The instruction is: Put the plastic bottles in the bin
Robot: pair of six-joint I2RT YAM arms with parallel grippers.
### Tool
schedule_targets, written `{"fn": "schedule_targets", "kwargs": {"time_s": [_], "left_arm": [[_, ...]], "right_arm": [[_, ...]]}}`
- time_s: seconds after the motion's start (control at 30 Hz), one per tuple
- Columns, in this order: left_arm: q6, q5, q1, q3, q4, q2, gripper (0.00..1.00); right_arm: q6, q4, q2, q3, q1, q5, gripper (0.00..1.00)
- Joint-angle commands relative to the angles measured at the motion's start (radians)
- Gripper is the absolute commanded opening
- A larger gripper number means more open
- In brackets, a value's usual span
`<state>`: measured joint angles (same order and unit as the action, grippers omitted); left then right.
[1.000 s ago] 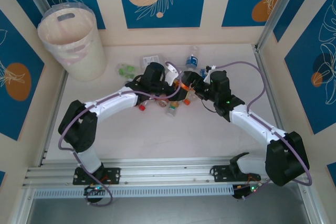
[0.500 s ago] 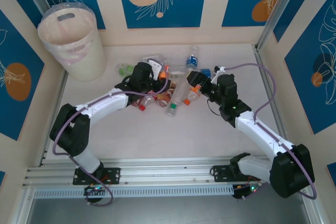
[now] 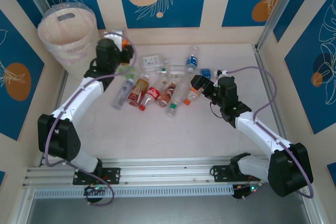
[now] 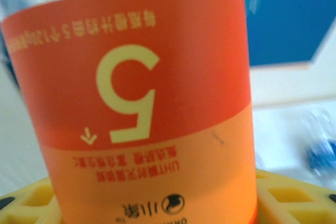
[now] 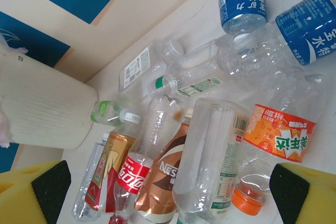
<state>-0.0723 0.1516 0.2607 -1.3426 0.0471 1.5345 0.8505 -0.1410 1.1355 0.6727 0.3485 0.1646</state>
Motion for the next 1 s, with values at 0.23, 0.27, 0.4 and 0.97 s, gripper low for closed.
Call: {"fn": "schedule_targets", "kwargs": {"time_s": [0.23,0.27,0.4,0.97], "left_arm": [[0.166,0.084,-0.149,-0.339,0.065,0.124,0.41],[0.165,0.095,-0.163,-0.385,0.046,0.148,0.41],[0.144,0.113,-0.212,-0.5,0.001,0.222,0.4],[0.035,0.192,-0.355,-0.833,-0.136,0.518,0.39]], "right_arm": [[-0.021,0.009,-0.004,0.023,-0.006,-0.017,1.0],[-0.021,0.009,-0.002,0.025,-0.007,-0.017,1.0],[-0.016,0.008,0.016,0.032,-0.008,-0.017,1.0],[-0.011,0.04,0.071,0.067,-0.007,0.011,0.99]]}}
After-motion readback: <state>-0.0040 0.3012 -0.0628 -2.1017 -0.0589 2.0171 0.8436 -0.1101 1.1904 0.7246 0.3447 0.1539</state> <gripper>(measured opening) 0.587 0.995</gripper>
